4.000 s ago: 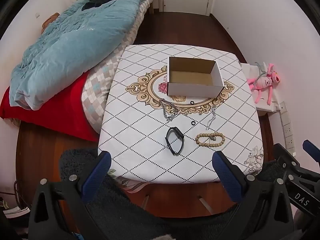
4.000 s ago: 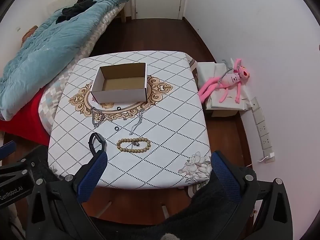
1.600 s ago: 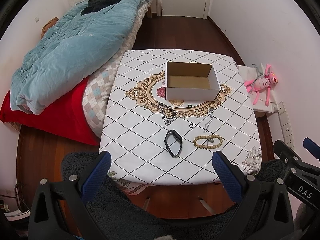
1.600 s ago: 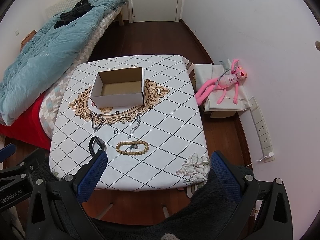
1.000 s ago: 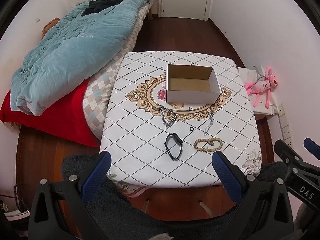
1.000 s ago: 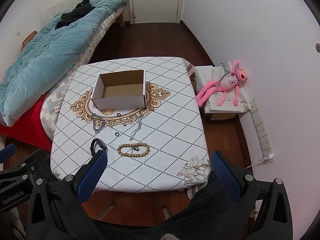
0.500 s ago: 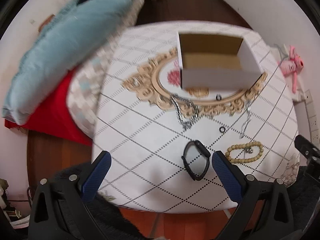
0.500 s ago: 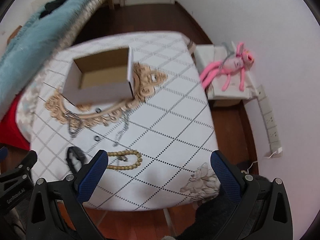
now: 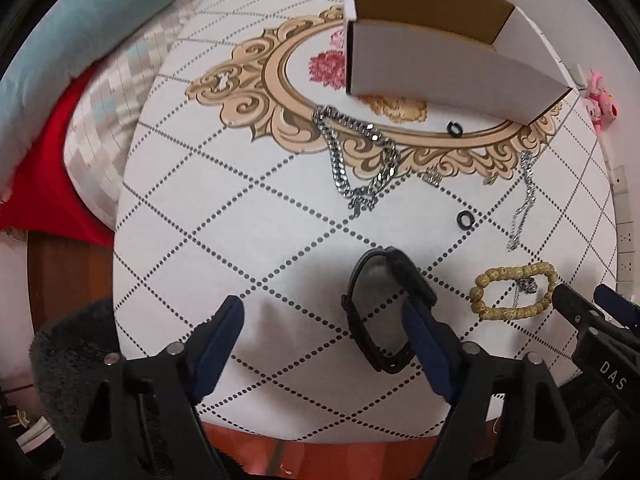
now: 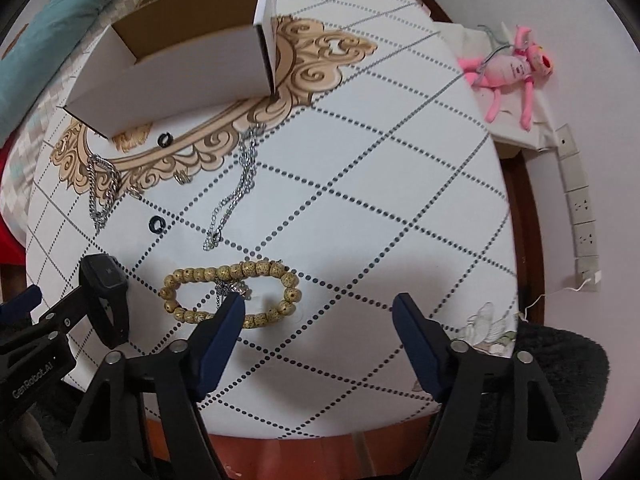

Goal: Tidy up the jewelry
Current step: 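Grasp the black watch band with the left tool while the right tool grasps the wooden bead bracelet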

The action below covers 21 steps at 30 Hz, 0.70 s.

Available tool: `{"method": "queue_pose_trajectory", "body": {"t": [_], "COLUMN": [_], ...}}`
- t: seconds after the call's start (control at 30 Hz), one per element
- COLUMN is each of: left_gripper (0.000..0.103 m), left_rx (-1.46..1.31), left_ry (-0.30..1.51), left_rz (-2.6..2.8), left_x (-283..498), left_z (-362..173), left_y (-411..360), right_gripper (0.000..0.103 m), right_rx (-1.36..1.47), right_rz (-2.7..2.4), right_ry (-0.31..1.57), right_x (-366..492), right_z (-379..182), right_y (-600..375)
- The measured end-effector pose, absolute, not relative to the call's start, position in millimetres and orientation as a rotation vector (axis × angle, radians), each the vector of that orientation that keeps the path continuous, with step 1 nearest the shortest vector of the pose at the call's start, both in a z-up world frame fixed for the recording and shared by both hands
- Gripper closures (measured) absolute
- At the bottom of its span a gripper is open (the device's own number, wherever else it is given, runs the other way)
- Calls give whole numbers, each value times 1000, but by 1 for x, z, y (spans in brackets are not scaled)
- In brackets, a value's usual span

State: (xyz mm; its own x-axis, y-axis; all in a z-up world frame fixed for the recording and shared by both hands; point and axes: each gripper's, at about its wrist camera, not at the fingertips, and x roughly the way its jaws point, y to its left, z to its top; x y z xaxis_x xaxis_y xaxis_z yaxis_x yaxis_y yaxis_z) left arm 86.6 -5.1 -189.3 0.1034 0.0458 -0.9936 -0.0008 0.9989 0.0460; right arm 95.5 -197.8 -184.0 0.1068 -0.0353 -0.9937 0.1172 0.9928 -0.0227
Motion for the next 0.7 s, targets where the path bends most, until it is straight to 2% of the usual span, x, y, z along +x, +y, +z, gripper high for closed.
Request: {"method": "queue_pose_trajectory", "body": {"t": [0.13,0.2,0.23,0.3,0.43,0.53,0.6,0.67,0.7], "left_gripper": [30,45,47,56,66,79,96,99,99], "left_rx": [15,-3,-10,-20,-29,-23,-32,-43,-47], "left_ry": [1484,1491,1495,1498,1493,1473,1464,1464,1463], "left_rz": [31,24,19,13,8,1,-7,-17,-18], "left_x": [84,83,82,81,78,77,85,89,93], "left_z": [-198,-200,-201,-204,-207,-204,-207,-207,-205], "left_y": [-3,-2,-1,-1,0,1,9,13,16], "right_gripper": [34,35,36,39,46,51,53,59,65], "right_rx": [86,87,90,95,107,100,93,90,90], "right_rz": [-109,-110,-110,-109,-106,-106,-108,-107,-104], "right_ry": [1472,1473,1474,1482,1499,1494,1485,1470,1462], "right_x": [97,97,98,97,98,97,96,96,95], "right_z": [-191,-194,-196,-200,-207,-209,-210,-207,-207], "right_y": [-200,-201,-202,-202,-203,-202,-202,-199,-198]}}
